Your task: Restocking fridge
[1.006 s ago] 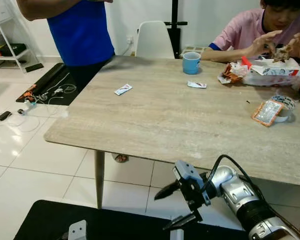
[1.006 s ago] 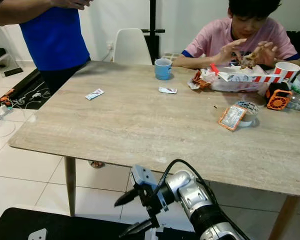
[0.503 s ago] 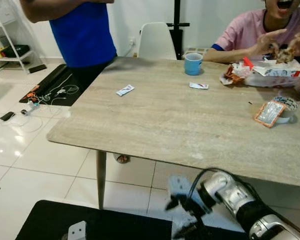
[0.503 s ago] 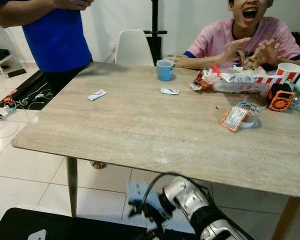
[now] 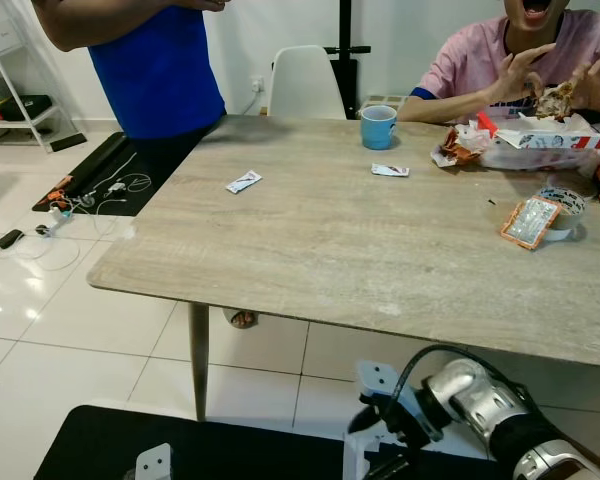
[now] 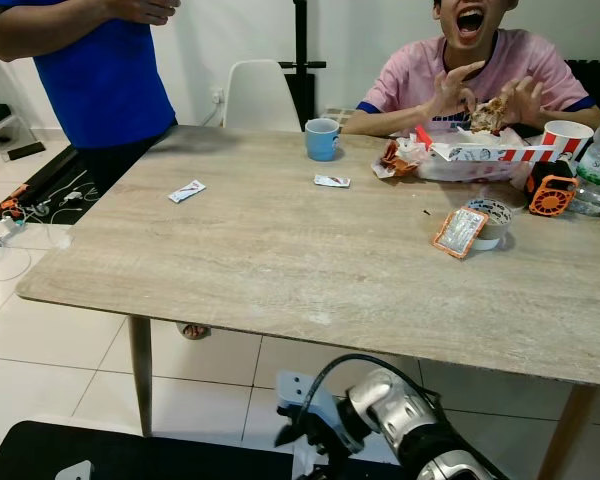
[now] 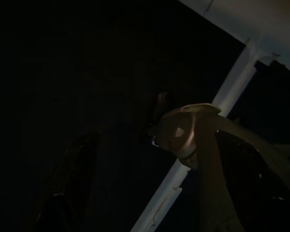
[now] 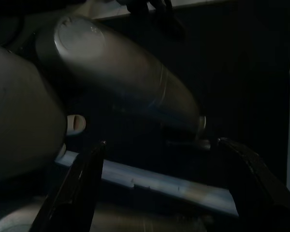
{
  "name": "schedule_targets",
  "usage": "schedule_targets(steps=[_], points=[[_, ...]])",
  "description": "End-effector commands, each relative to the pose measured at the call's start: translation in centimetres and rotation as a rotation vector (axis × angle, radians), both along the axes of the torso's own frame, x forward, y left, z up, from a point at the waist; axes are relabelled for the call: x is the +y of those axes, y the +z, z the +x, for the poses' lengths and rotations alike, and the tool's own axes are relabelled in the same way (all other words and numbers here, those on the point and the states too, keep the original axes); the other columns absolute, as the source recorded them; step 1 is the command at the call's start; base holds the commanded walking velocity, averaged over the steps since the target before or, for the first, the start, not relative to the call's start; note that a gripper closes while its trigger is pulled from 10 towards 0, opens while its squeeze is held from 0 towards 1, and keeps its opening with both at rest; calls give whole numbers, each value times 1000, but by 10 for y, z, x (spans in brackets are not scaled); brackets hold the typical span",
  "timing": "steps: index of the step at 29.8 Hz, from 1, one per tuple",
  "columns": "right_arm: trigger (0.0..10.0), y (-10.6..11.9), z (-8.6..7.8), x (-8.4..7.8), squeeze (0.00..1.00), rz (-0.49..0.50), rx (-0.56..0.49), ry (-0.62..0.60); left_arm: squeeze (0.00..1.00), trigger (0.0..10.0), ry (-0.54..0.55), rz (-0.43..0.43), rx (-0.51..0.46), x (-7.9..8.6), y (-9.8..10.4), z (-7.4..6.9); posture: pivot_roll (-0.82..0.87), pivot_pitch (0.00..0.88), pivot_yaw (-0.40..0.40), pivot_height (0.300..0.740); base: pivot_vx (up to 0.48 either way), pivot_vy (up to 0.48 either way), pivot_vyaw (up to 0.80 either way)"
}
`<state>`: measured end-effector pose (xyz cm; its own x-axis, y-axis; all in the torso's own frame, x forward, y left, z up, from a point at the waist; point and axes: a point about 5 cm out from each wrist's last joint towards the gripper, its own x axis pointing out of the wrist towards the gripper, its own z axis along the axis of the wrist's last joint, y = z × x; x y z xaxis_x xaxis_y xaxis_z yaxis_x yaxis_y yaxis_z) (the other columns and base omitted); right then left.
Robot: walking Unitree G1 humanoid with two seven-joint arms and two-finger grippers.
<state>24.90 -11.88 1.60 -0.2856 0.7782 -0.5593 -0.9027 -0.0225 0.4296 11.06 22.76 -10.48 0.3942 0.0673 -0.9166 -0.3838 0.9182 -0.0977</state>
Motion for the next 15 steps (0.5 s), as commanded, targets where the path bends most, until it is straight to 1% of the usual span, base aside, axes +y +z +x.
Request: schedule_targets(steps=[1,2,4,6,9,10,11,12,15], points=[[10000,11,8,8,0,76,-24,-17,0,10000,1,26,18,9,1,-4,0,0,34,740,-311,0,0],[10000,11,8,8,0,76,-24,-17,0,10000,1,26,18,9,1,-4,0,0,34,740,-311,0,0],[10000,24,14,20,0,167,-41,-17,0,10000,5,21,16,7,1,-4,-3,0,38,740,-339,0,0],[10000,34,16,27,0,236,-42,-8,0,10000,7,18,13,6,0,-3,-1,0,31,740,-358,0,0],[10000,34,16,27,0,236,-42,-8,0,10000,7,18,13,6,0,-3,-1,0,31,740,-364,0,0],[10000,37,15,30,0,257,-43,3,0,10000,-2,15,16,4,0,-3,-7,0,37,740,-371,0,0],[10000,37,15,30,0,257,-43,3,0,10000,-2,15,16,4,0,-3,-7,0,37,740,-371,0,0],[10000,47,17,36,0,316,-55,11,0,10000,0,17,16,3,0,-2,-2,0,40,740,-480,0,0],[10000,51,19,38,0,342,-63,-4,0,10000,2,18,12,3,0,-2,-3,0,36,740,-480,0,0]])
